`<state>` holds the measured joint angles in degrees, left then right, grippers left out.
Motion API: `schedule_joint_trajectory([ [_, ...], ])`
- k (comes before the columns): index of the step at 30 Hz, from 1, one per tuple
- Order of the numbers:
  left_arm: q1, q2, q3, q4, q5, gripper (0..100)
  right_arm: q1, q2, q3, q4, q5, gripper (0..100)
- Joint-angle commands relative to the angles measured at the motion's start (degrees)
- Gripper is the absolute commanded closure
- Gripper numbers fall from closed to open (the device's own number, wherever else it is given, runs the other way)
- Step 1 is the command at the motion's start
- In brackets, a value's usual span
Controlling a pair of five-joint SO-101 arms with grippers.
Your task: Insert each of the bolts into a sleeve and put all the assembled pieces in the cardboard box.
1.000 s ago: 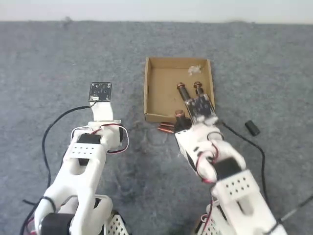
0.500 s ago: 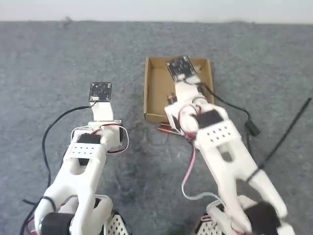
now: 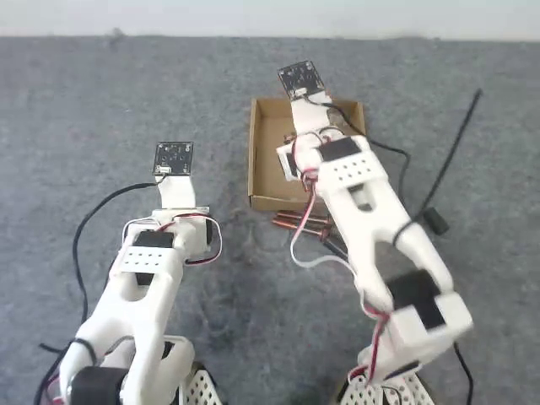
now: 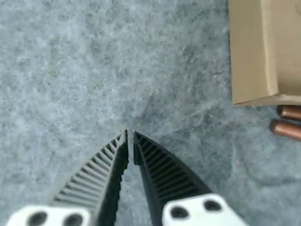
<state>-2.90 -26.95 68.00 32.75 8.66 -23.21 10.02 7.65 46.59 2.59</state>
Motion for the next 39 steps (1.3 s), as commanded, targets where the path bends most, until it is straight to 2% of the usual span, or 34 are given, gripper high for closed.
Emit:
schedule_joint_trajectory([
  [1,0.2,-0.3,-2.9,-0.2,-0.3,98,0.9,3.9,-9.1,0.4,5.6,98.8],
  [11,0.2,-0.2,-2.9,-1.0,-0.3,98,0.9,14.5,-16.8,0.4,7.7,98.7],
  [17,0.2,-0.2,-2.9,-1.0,-0.3,98,0.7,15.5,-17.4,4.2,7.6,86.0],
  [23,0.2,-0.2,-2.9,-1.0,-0.3,98,1.0,14.2,-17.4,5.0,7.6,85.5],
  [37,0.2,-0.2,-2.9,-1.0,-0.3,98,6.1,-6.0,-17.3,34.3,8.2,85.4],
  [39,0.2,-0.2,-2.9,-1.0,-0.3,98,7.8,-8.4,-17.3,38.1,10.2,85.4],
])
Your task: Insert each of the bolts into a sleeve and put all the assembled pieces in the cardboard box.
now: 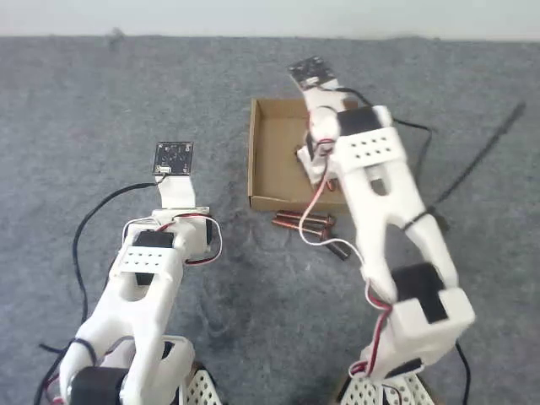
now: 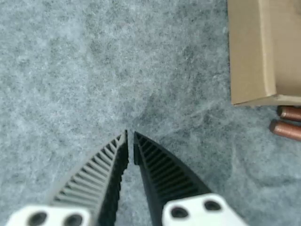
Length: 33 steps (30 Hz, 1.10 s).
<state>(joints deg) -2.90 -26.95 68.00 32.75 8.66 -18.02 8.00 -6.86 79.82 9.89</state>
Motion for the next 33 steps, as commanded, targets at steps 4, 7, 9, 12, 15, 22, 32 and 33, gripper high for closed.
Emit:
schedule_joint_trajectory([
  [4,0.2,-0.2,-2.9,-1.0,-0.3,98,5.1,-10.0,-2.7,12.4,11.1,85.4],
  [7,0.2,-0.2,-2.8,-1.0,-0.3,98,7.8,-11.8,-2.7,17.8,12.6,85.4],
  [9,0.2,-0.2,-2.3,-1.2,-0.4,98,10.0,-12.9,-1.9,20.1,12.7,85.4],
  [12,0.2,-0.2,-2.2,-1.8,-0.4,98,13.1,-15.6,3.3,20.4,13.4,85.4],
  [15,0.2,-0.2,-1.6,-2.3,-0.4,98,15.3,-19.2,11.8,18.6,20.7,85.4],
  [22,0.2,-0.2,-1.6,-2.3,-0.4,98,23.8,-27.3,26.5,7.3,25.7,85.4],
  [32,0.2,-0.2,-1.6,-2.3,-0.4,98,30.3,-24.2,36.7,-7.9,32.1,85.4],
  [33,0.3,-0.2,-1.6,-2.3,-0.4,98,30.9,-23.1,36.5,-8.7,33.1,85.4],
])
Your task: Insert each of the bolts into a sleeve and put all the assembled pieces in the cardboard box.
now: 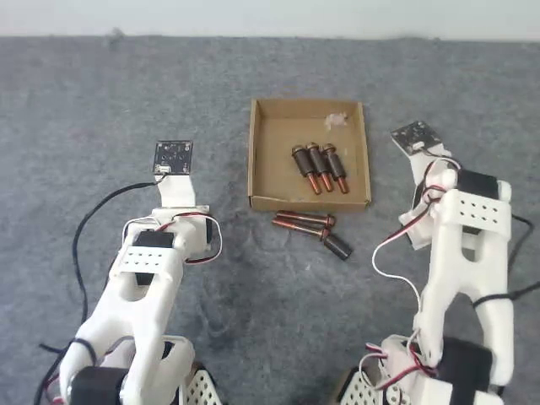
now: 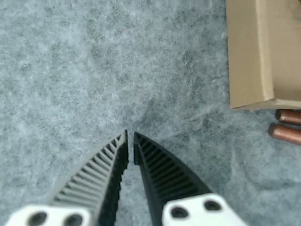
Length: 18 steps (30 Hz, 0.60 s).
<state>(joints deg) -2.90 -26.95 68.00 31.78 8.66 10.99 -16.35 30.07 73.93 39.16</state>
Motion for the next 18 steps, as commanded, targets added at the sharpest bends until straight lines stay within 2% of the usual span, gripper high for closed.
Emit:
schedule_joint_trajectory([
  [1,0.3,-0.2,-1.6,-1.3,-0.4,98,2.6,2.4,-0.9,-4.2,4.7,85.4],
  [7,0.3,-0.1,-1.5,-1.3,-0.4,98,6.5,11.7,-6.8,-8.1,5.5,85.4],
  [14,0.3,-0.1,-1.5,-1.3,-0.4,98,6.4,23.4,-15.6,-8.0,4.9,85.2],
  [18,0.3,-0.1,-1.5,-1.3,-0.4,98,6.3,28.1,-19.1,-8.4,1.7,85.2],
])
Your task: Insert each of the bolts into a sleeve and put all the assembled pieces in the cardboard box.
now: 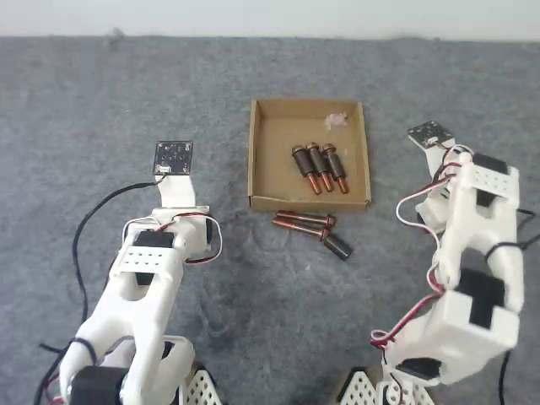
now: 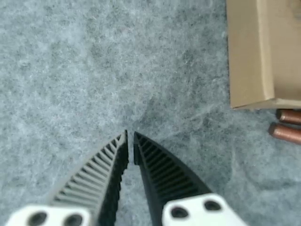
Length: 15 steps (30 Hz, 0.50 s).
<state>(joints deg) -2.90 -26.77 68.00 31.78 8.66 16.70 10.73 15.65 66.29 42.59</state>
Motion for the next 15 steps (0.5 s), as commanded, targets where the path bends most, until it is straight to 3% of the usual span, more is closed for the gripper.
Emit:
schedule_joint_trajectory([
  [1,0.3,-0.3,-1.5,-1.3,-0.4,98,0.6,2.0,-5.5,-0.7,-2.0,85.2],
  [10,0.3,-0.3,-1.5,-1.3,-0.4,98,0.5,13.2,-10.7,-0.8,-2.4,85.7],
  [15,0.3,-0.3,-1.5,-1.3,-0.4,98,0.7,15.7,-13.6,-0.3,-2.5,99.8],
])
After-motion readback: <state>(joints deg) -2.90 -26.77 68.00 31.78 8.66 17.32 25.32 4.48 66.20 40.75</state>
